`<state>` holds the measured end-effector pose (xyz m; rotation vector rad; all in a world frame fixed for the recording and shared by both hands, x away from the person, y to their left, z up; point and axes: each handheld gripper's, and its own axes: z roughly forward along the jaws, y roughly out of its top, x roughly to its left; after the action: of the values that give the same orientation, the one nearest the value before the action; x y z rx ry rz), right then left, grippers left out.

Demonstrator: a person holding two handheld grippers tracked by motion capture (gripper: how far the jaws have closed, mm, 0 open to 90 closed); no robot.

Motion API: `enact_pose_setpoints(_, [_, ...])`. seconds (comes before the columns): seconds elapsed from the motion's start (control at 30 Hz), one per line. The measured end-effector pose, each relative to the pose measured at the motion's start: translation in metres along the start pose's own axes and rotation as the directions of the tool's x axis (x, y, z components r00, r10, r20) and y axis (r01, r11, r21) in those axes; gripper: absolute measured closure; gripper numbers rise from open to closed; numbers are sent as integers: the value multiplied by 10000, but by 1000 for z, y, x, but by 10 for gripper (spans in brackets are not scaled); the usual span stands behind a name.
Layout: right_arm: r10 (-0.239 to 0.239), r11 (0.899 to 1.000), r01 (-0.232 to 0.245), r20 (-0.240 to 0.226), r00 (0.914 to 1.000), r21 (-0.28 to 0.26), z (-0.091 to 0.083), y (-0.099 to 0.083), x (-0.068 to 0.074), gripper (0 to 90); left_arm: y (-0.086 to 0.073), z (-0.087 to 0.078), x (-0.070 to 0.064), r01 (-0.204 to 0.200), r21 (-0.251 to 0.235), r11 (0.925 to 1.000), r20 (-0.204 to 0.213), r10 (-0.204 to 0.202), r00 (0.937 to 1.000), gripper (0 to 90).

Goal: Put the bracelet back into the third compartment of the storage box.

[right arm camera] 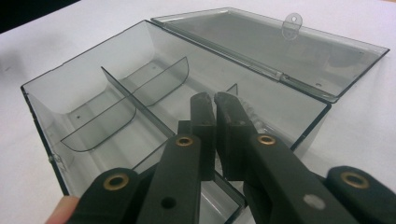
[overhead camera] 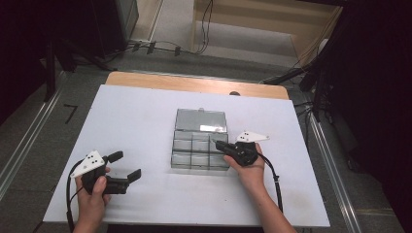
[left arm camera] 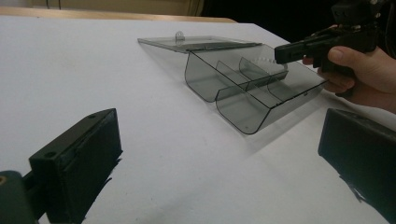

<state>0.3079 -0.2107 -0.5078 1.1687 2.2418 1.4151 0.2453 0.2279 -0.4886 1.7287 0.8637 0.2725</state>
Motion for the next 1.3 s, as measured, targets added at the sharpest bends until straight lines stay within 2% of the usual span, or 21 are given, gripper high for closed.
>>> enact_pose_setpoints(0.2, [268,9996,-271,-249,9993,-127,-3,1,-2,658,0,1,-1,-85,29,10000,27,85,10000,0])
enact_pose_setpoints(0.43, [741,9950,-775,-549,9957,-636,-18,7,-9,441,1,2,-1,-129,-9,9999,30,129,9999,0])
enact_pose_setpoints(0.6, [866,9916,-904,-439,9953,-920,-29,12,-10,256,3,3,-2,-216,-7,9998,37,216,9998,0])
enact_pose_setpoints(0.73, [768,9924,-798,-362,9964,-934,-34,14,-9,146,4,3,-4,-382,-25,9993,85,382,9992,0])
enact_pose_setpoints(1.07, [902,9885,-974,-662,9937,-1156,-48,15,-15,9,14,9,-11,-786,-87,9969,240,788,9966,0])
enact_pose_setpoints(1.3, [950,9831,-1040,-658,9933,-1506,-56,15,-18,0,25,18,-13,-903,-152,9958,338,908,9953,0])
